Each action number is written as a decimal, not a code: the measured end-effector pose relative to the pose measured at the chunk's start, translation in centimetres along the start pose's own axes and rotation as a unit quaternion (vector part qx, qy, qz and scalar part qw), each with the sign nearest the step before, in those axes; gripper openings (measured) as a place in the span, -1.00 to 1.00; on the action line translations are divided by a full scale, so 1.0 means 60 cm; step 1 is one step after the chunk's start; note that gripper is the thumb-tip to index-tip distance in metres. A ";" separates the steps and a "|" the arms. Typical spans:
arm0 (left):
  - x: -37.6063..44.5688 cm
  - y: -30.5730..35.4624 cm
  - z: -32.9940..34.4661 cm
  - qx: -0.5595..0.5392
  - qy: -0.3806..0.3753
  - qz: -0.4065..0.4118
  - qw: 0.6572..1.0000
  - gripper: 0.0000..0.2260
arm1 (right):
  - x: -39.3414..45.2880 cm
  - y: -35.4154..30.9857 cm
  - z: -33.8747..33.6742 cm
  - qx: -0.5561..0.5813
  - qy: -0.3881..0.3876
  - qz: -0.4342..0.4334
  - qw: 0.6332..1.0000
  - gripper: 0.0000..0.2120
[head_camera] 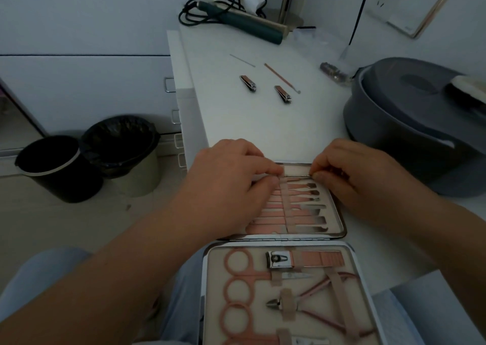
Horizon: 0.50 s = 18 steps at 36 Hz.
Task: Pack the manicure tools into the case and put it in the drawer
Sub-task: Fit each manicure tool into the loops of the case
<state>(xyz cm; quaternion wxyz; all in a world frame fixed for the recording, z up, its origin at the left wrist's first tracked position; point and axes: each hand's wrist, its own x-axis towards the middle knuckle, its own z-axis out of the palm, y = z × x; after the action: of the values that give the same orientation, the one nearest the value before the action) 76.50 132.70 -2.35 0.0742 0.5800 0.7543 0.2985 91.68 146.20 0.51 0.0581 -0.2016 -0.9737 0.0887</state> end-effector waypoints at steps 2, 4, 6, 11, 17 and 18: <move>-0.002 -0.001 0.000 0.010 -0.006 0.004 1.000 -0.75 | 0.000 -0.002 -0.003 0.003 -0.002 0.001 1.000 -0.84; -0.004 -0.002 0.001 0.022 -0.010 0.012 1.000 -0.75 | 0.001 -0.004 -0.007 -0.003 -0.008 -0.002 1.000 -0.80; -0.005 -0.003 0.002 0.033 -0.013 0.016 0.999 -0.73 | 0.003 -0.006 -0.011 -0.015 -0.017 -0.006 1.000 -0.77; -0.006 -0.004 0.002 0.035 -0.015 0.013 0.999 -0.72 | 0.015 -0.016 -0.019 -0.070 -0.054 -0.005 0.996 -0.80; -0.006 -0.004 0.001 0.043 -0.023 0.015 0.999 -0.71 | 0.030 -0.023 -0.030 -0.133 -0.103 -0.017 0.986 -0.80; -0.007 -0.004 0.001 0.043 -0.022 0.015 0.999 -0.70 | 0.031 -0.024 -0.031 -0.143 -0.107 -0.021 0.984 -0.81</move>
<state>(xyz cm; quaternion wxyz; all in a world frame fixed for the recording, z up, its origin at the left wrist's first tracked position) 76.47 132.32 -2.58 0.0609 0.6006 0.7557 0.2540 89.69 145.96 2.77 -0.0738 -0.1770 -0.9809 -0.0318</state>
